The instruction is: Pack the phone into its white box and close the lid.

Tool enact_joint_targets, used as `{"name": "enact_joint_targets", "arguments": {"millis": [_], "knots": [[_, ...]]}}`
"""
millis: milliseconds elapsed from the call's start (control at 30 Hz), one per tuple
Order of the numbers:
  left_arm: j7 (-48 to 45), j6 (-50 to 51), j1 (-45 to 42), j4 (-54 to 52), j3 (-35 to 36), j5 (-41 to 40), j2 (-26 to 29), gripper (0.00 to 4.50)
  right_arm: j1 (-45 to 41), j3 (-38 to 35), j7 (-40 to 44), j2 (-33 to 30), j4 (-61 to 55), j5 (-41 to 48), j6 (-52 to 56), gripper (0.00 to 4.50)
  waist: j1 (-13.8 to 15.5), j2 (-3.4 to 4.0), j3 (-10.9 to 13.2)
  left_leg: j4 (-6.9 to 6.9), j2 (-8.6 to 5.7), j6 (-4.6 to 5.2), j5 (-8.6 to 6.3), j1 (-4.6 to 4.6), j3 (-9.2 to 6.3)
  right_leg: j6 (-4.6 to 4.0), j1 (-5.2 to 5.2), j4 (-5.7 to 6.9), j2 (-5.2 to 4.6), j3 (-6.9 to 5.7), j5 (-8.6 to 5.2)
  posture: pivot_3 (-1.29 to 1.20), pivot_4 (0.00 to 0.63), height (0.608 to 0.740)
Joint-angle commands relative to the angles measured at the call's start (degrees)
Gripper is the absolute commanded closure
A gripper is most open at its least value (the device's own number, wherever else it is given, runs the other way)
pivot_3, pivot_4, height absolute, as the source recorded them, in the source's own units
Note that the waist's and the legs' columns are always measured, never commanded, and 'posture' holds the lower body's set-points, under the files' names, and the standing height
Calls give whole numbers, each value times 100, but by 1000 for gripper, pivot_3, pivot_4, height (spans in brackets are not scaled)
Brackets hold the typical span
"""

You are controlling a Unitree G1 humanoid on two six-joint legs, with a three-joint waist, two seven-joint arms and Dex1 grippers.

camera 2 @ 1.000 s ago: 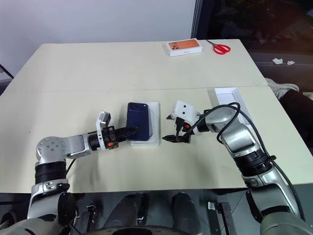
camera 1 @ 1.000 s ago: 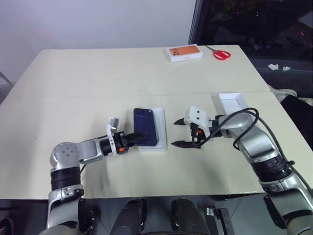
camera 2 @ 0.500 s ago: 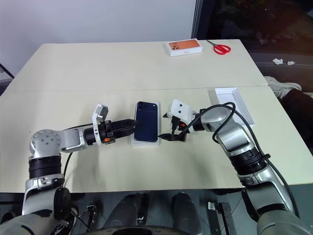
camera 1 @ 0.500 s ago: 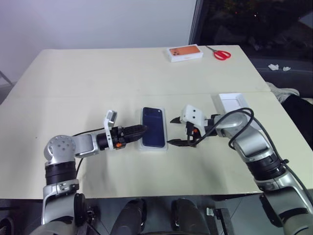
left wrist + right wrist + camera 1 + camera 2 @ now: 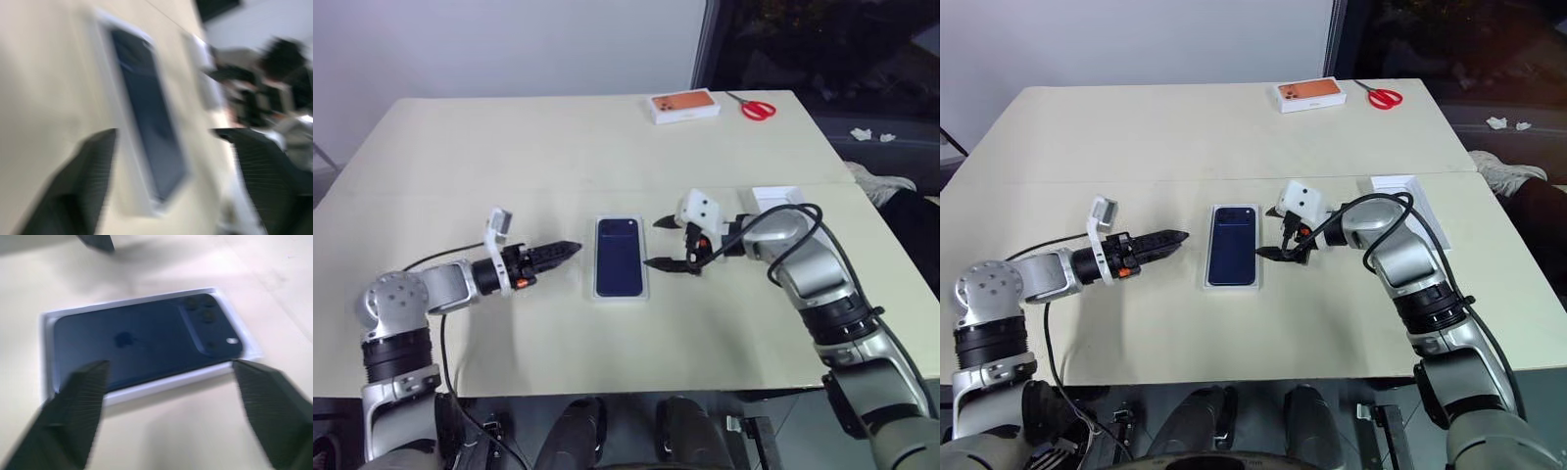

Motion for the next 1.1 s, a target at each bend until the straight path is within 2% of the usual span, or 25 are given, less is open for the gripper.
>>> {"name": "enact_joint_targets", "arguments": {"millis": [33,133,167,300,533,700,933,1100], "knots": [[29,-889,120,-245,-471,756,108,2904,-1,31,-148,15,152,-217,-369,2516,4,-1,1,0,0,0,0,-1,0,0,-1,0,0,0,0,0,150,740],[-278,-1409,312,-510,-1057,1193,192,4479,-4,210,-332,-12,475,-583,-677,4040,8,0,1,0,-1,0,0,-1,2,-1,0,-1,-2,1,1,0,150,740],[-277,-1553,324,-532,-1259,1354,130,4500,2,303,-371,-10,569,-721,-785,4386,8,0,1,0,-1,0,0,-1,2,-1,0,-1,-2,1,1,0,150,740],[-288,-2037,225,-446,-2002,1989,-23,4500,50,533,-475,98,675,-1026,-899,4386,9,0,1,0,-1,1,0,-1,2,-1,-1,0,-2,1,1,0,150,740],[-436,-2287,-152,-95,-2787,2555,-435,4500,187,555,-483,291,382,-1030,-697,4386,22,2,1,3,-3,1,0,-1,0,-1,3,0,-1,-2,1,0,150,740],[-608,-2102,-93,-107,-3018,2585,-716,4500,344,532,-313,162,97,-967,-578,4386,39,3,0,5,-5,4,-1,4,-2,-1,12,-1,-2,-4,1,0,150,740],[-595,-1977,-114,-355,-3235,2611,-1282,4500,632,267,-184,-346,-38,-995,-603,4386,176,6,-2,15,-10,10,-5,5,-4,0,25,-9,-5,-9,1,0,150,740],[-691,-1973,-197,-307,-3365,2755,-1457,4500,858,123,143,-635,-262,-783,-544,4386,252,6,-2,20,-15,20,-10,5,-5,0,33,-15,-9,-11,1,0,150,740]]}}
